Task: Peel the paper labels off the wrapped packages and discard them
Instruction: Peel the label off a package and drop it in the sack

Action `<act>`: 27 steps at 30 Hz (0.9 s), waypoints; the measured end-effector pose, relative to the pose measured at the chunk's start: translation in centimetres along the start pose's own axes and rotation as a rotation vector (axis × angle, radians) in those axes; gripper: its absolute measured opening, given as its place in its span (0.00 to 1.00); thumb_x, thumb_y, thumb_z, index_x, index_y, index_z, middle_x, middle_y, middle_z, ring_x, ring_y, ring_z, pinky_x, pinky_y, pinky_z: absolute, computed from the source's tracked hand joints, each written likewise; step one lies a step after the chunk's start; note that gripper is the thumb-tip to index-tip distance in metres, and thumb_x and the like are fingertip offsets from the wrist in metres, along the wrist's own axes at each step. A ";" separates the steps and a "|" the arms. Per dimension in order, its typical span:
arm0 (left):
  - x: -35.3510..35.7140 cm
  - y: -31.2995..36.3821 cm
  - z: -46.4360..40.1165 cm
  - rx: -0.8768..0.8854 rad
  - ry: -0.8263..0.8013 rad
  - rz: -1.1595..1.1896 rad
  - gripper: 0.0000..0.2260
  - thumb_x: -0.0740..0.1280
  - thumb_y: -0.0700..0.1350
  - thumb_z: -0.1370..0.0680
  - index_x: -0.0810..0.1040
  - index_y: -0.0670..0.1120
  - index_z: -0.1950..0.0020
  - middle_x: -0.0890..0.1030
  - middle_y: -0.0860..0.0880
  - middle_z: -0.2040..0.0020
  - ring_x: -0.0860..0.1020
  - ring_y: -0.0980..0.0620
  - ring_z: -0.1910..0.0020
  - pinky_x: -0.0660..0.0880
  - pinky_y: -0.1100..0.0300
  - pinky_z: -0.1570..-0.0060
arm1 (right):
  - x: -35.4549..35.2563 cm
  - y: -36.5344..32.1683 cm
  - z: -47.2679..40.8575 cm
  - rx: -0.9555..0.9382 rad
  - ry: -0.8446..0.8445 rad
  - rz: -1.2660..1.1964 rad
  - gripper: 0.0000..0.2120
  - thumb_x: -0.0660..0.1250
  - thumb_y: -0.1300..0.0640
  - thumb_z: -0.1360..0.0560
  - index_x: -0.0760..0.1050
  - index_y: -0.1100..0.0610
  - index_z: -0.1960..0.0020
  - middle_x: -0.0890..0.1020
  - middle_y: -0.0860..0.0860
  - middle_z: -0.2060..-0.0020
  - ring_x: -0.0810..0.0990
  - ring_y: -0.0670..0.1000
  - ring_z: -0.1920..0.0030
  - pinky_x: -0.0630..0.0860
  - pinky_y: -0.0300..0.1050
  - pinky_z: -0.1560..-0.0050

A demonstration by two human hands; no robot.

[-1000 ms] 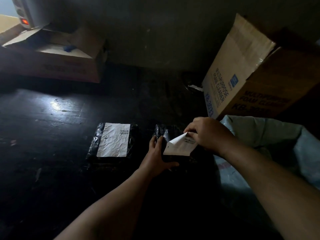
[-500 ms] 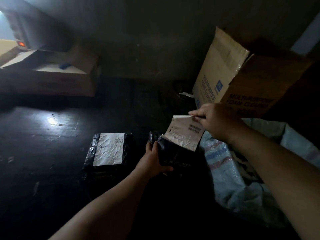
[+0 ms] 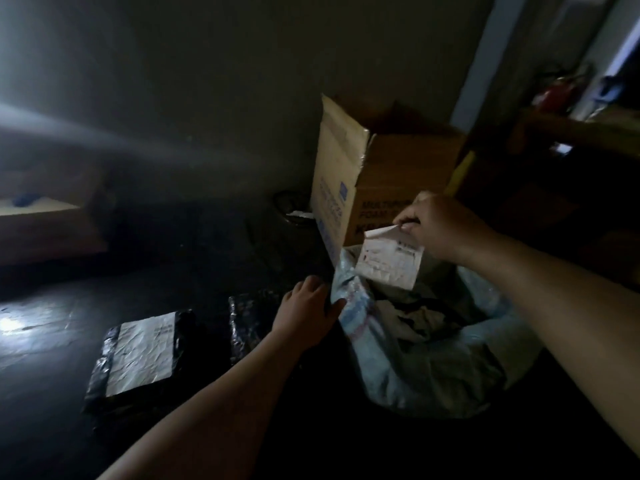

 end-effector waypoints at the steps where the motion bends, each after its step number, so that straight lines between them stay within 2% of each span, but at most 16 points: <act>1: 0.3 1.8 -0.7 0.042 -0.003 -0.001 0.24 0.57 0.64 0.20 0.72 0.51 0.31 0.70 0.49 0.32 0.70 0.45 0.34 0.68 0.49 0.36 | -0.6 1.4 0.5 0.029 -0.005 0.007 0.11 0.65 0.57 0.23 0.81 0.56 0.43 0.78 0.54 0.45 0.77 0.55 0.45 0.74 0.47 0.46; 3: 1.2 5.1 -1.8 0.108 -0.014 0.006 0.22 0.57 0.62 0.20 0.73 0.51 0.31 0.71 0.49 0.32 0.69 0.45 0.33 0.68 0.48 0.36 | -1.6 4.3 1.5 0.094 -0.019 0.006 0.10 0.65 0.56 0.23 0.81 0.54 0.43 0.80 0.53 0.44 0.78 0.52 0.48 0.74 0.44 0.51; 6: 3.1 9.1 -2.7 0.167 -0.041 0.030 0.21 0.56 0.62 0.20 0.73 0.53 0.32 0.71 0.49 0.31 0.68 0.45 0.31 0.66 0.48 0.34 | -2.8 8.4 2.5 0.192 0.017 0.051 0.05 0.66 0.54 0.23 0.81 0.49 0.50 0.82 0.52 0.48 0.79 0.50 0.53 0.72 0.43 0.56; 10: 6.1 12.0 -3.1 0.168 -0.130 0.052 0.23 0.55 0.62 0.20 0.68 0.54 0.28 0.69 0.50 0.28 0.67 0.46 0.29 0.63 0.48 0.31 | -3.4 12.6 3.3 0.328 0.015 0.128 0.08 0.66 0.56 0.23 0.82 0.52 0.46 0.77 0.53 0.43 0.79 0.56 0.46 0.76 0.48 0.51; 12: 7.3 12.5 -3.0 0.160 -0.159 0.044 0.25 0.53 0.64 0.20 0.65 0.55 0.26 0.68 0.51 0.27 0.67 0.47 0.28 0.59 0.49 0.28 | -3.2 14.1 3.4 0.326 -0.027 0.165 0.12 0.64 0.59 0.23 0.81 0.52 0.43 0.79 0.53 0.44 0.79 0.57 0.46 0.77 0.49 0.50; 14: 8.1 12.6 -2.7 0.142 -0.153 0.024 0.26 0.52 0.64 0.20 0.64 0.55 0.25 0.69 0.51 0.27 0.65 0.48 0.27 0.55 0.50 0.26 | -2.8 15.3 3.6 0.336 -0.065 0.174 0.15 0.62 0.61 0.22 0.79 0.52 0.38 0.80 0.54 0.41 0.79 0.57 0.43 0.77 0.50 0.46; 17: 8.3 12.4 -2.3 0.118 -0.131 0.026 0.25 0.52 0.63 0.19 0.66 0.52 0.26 0.70 0.50 0.27 0.65 0.50 0.27 0.51 0.53 0.25 | -2.0 16.9 3.4 0.391 -0.082 0.176 0.13 0.64 0.60 0.22 0.79 0.54 0.40 0.80 0.56 0.41 0.80 0.59 0.44 0.78 0.54 0.44; 20: 8.2 12.5 -2.2 0.111 -0.132 0.035 0.25 0.53 0.61 0.18 0.66 0.50 0.25 0.69 0.49 0.27 0.63 0.49 0.26 0.50 0.54 0.24 | -1.4 17.9 2.9 0.469 -0.157 0.175 0.15 0.64 0.59 0.22 0.76 0.58 0.36 0.75 0.57 0.37 0.76 0.60 0.39 0.75 0.53 0.41; 24: 8.0 12.8 -2.1 0.089 -0.138 0.030 0.25 0.55 0.60 0.18 0.63 0.50 0.23 0.66 0.49 0.24 0.58 0.48 0.23 0.46 0.56 0.24 | -0.7 18.8 2.6 0.403 -0.133 0.127 0.19 0.62 0.64 0.22 0.73 0.55 0.31 0.74 0.57 0.32 0.74 0.61 0.35 0.73 0.56 0.36; 27: 8.2 12.6 -2.2 0.084 -0.161 0.028 0.25 0.55 0.60 0.18 0.64 0.50 0.24 0.66 0.50 0.24 0.58 0.49 0.23 0.46 0.55 0.24 | -0.7 19.0 2.6 0.390 -0.093 0.120 0.17 0.63 0.61 0.22 0.75 0.54 0.34 0.77 0.57 0.35 0.77 0.61 0.38 0.76 0.56 0.40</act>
Point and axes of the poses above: each hand's wrist, its own z-axis away from the middle knuckle, its own x-axis out of the palm, y = z × x, the point moved 4 cm from there along -z, towards the middle knuckle
